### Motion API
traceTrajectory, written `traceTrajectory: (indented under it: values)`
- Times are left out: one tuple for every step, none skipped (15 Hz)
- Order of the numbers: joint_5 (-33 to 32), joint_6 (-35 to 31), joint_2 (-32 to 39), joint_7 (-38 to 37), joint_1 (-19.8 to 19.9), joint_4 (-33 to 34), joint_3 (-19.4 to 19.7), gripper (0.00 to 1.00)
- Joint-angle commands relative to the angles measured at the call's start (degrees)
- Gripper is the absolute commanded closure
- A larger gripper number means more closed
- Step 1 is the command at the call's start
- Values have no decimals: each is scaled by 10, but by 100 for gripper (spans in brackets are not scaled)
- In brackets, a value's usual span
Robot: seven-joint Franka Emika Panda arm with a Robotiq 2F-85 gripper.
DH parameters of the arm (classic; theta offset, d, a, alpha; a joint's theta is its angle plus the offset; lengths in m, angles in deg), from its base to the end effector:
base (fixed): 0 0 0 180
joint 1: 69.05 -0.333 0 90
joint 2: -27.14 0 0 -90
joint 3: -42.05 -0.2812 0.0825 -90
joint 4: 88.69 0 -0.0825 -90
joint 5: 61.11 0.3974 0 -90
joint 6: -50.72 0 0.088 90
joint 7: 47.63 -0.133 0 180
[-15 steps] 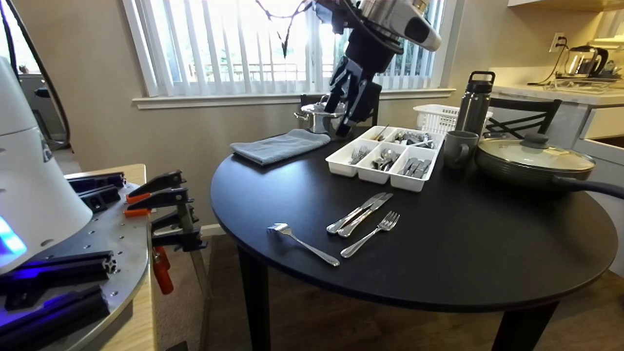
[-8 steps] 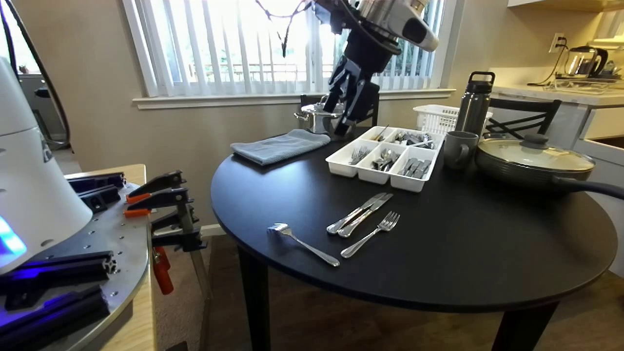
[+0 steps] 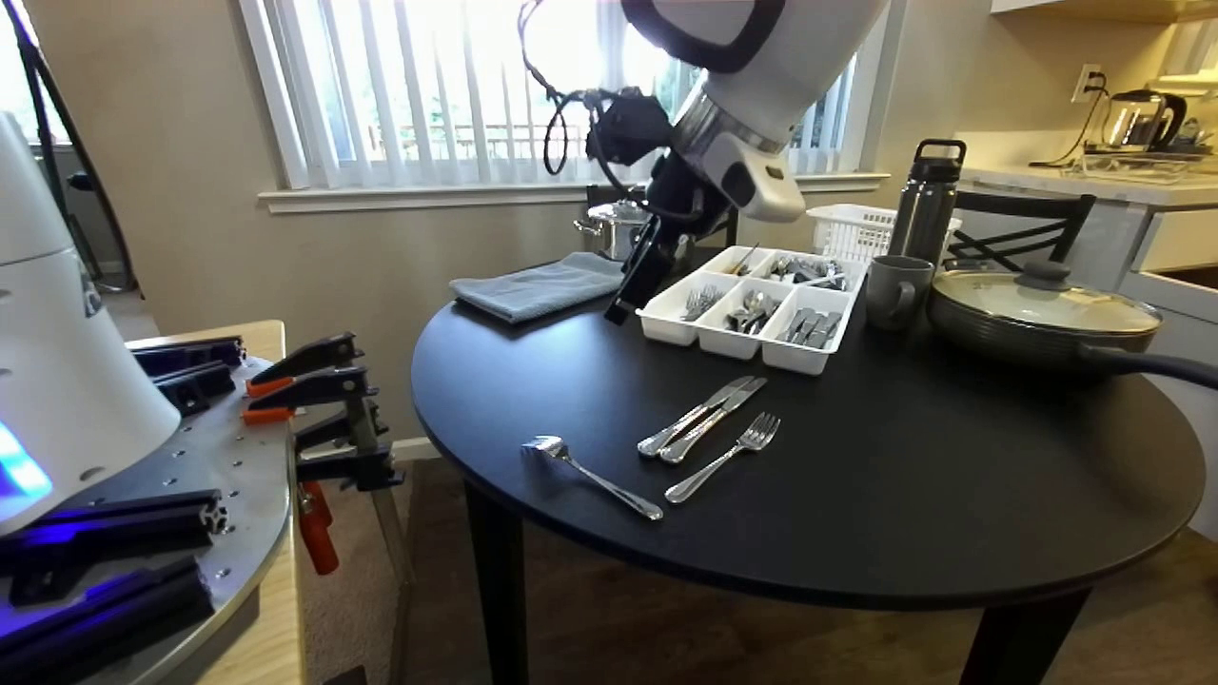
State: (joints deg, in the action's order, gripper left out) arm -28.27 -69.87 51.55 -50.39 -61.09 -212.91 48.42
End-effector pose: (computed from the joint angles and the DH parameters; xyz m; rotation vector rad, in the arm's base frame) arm 0.4862 -0.0909 0.1053 -2.5042 0.9383 0.5822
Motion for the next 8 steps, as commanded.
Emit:
traceTrajectory:
  values:
    - [42, -89, 22, -63, -10, -36, -11, 0]
    - [44, -116, 31, -71, -14, -43, -13, 0]
    - [30, -145, 39, -84, -22, -53, -10, 0]
    - [11, -161, 46, -99, -30, -62, -5, 0]
    - [0, -185, 47, -114, -38, -75, -2, 0]
    - [-14, -200, 49, -132, -48, -86, 2, 0]
    - [-30, -209, 47, -147, -53, -96, 5, 0]
    - [-42, -217, 45, -161, -57, -105, 6, 0]
